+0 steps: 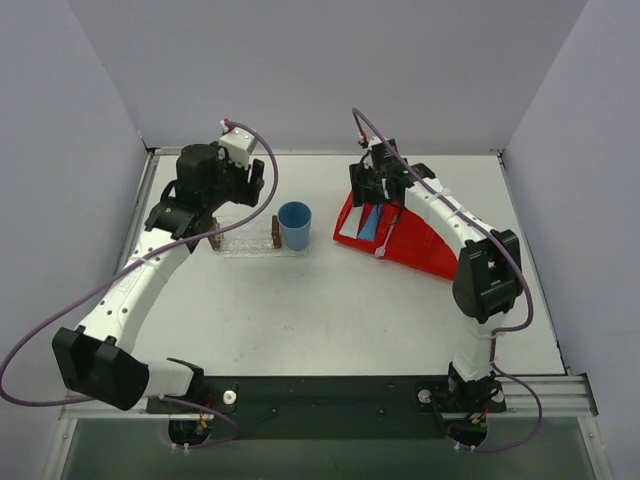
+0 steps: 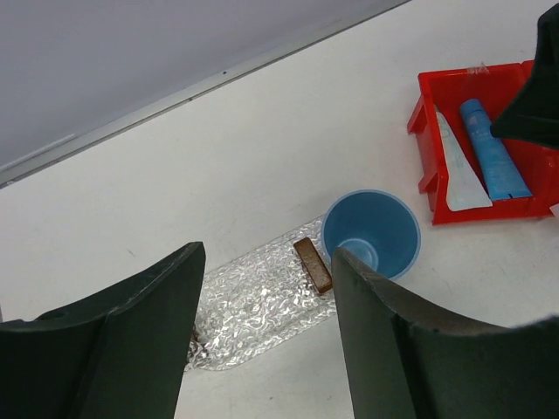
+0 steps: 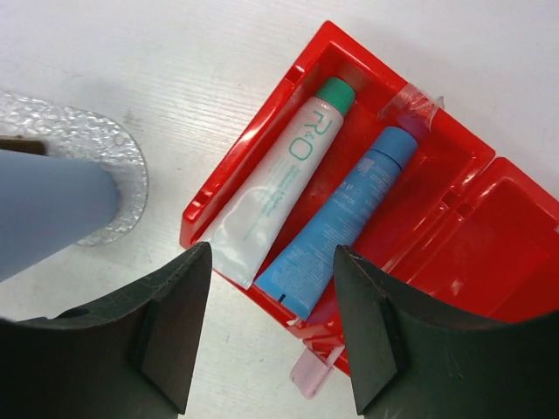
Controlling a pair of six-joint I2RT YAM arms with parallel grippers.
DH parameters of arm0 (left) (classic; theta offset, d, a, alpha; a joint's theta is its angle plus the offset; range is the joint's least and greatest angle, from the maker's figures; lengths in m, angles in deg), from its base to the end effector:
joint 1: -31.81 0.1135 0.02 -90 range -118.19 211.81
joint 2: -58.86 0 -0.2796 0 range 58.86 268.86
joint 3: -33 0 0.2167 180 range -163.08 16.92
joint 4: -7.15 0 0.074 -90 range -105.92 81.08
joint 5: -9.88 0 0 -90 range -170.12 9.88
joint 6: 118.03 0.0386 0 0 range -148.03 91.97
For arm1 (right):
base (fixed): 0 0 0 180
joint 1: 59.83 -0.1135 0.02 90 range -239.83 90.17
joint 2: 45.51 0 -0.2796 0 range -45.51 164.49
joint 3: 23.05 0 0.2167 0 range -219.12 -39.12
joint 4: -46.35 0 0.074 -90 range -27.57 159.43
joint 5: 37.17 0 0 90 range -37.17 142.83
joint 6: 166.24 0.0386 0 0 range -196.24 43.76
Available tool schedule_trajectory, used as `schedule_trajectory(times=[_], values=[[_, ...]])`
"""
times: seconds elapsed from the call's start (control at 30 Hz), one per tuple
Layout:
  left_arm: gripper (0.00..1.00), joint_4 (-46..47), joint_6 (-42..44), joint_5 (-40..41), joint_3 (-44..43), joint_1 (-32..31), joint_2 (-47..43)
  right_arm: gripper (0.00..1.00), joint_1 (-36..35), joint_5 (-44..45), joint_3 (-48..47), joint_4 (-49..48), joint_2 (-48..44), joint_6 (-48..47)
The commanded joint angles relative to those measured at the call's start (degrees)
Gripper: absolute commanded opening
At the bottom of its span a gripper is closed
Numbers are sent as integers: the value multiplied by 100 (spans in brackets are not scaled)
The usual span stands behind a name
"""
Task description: Prepare toiletry sets of a toothbrush and toothpaste on the tray
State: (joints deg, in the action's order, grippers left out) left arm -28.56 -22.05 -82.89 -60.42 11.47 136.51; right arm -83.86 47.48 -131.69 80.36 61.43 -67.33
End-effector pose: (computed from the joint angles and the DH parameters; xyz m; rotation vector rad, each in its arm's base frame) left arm 0.2568 -0.0972 0.4071 0.4698 1.8660 -0.2147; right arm 0.3758 0.1715 0.3273 -0.3397 2.1368 0.4346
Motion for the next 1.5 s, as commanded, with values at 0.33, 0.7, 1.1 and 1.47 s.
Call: schedule_trajectory(times=[0.33, 0.7, 1.1, 1.47], values=[[71, 443, -62, -277, 738, 531, -681, 52, -49, 183, -481, 140, 1057, 682], [70, 496, -79, -427, 878, 663, -760, 52, -49, -142, -498, 193, 1470, 902], [71, 531, -88, -497, 1001, 750, -777, 52, -23, -529, -630, 237, 1866, 1069], [71, 610, -132, -594, 1054, 803, -760, 49, -23, 15, -604, 483, 2051, 824]])
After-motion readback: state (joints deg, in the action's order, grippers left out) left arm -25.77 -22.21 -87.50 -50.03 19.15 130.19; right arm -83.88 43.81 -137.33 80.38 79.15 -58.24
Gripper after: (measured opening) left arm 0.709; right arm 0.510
